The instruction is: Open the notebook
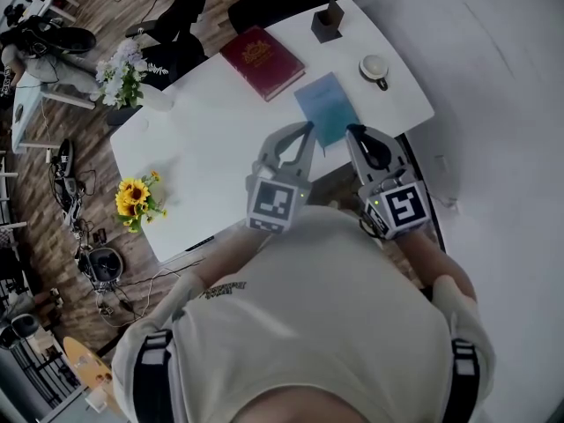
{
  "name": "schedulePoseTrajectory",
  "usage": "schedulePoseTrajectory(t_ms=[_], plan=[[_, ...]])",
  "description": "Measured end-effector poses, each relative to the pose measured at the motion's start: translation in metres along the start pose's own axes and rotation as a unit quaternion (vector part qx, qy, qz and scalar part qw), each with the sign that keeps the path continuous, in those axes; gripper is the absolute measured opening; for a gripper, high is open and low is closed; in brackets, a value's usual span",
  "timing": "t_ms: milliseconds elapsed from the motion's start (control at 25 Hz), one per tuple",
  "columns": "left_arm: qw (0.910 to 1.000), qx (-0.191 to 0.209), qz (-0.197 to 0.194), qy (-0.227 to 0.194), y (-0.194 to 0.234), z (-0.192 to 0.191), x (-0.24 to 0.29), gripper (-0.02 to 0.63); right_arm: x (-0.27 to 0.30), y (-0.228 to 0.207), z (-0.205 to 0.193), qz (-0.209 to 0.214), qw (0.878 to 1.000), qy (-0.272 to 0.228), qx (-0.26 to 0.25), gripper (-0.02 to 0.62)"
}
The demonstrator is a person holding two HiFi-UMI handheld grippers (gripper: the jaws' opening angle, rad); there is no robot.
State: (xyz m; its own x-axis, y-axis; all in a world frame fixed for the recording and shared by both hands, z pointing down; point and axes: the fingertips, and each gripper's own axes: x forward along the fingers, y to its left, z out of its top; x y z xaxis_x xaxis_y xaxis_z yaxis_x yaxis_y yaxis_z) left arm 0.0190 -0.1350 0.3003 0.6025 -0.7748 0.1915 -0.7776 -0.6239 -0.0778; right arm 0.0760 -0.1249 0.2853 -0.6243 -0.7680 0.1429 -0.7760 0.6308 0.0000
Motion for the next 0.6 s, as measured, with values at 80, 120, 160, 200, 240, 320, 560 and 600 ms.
schedulePoseTrajectory(t_ms=[80,120,160,200,240,320,560,600], plan=[[1.0,-0.003,0.001,0.001,0.001,-0.002,0.001,0.003,0.001,0.001,-0.001,0.001,1.0,0.002,0.001,0.002],[1.0,-0.003,0.0,0.002,0.001,-0.003,0.001,0.003,0.001,0.001,-0.001,0.002,1.0,0.003,0.002,0.002],[1.0,-0.003,0.0,0.004,0.001,-0.004,0.001,0.003,0.001,0.001,-0.002,0.003,1.0,0.005,0.002,0.002],[1.0,-0.002,-0.001,0.005,0.001,-0.005,0.001,0.003,0.002,0.002,-0.003,0.003,1.0,0.006,0.004,0.002],[1.0,-0.002,-0.002,0.007,0.0,-0.006,0.001,0.003,0.002,0.002,-0.004,0.003,1.0,0.007,0.005,0.002],[1.0,-0.003,-0.004,0.009,-0.001,-0.007,0.001,0.003,0.002,0.003,-0.005,0.004,1.0,0.009,0.007,0.002],[0.9998,0.002,-0.008,0.018,-0.007,-0.012,0.001,0.003,-0.001,0.003,-0.008,0.004,1.0,0.013,0.013,0.002],[0.9997,0.004,-0.01,0.02,-0.009,-0.013,0.002,0.003,-0.002,0.003,-0.008,0.004,1.0,0.013,0.014,0.002]])
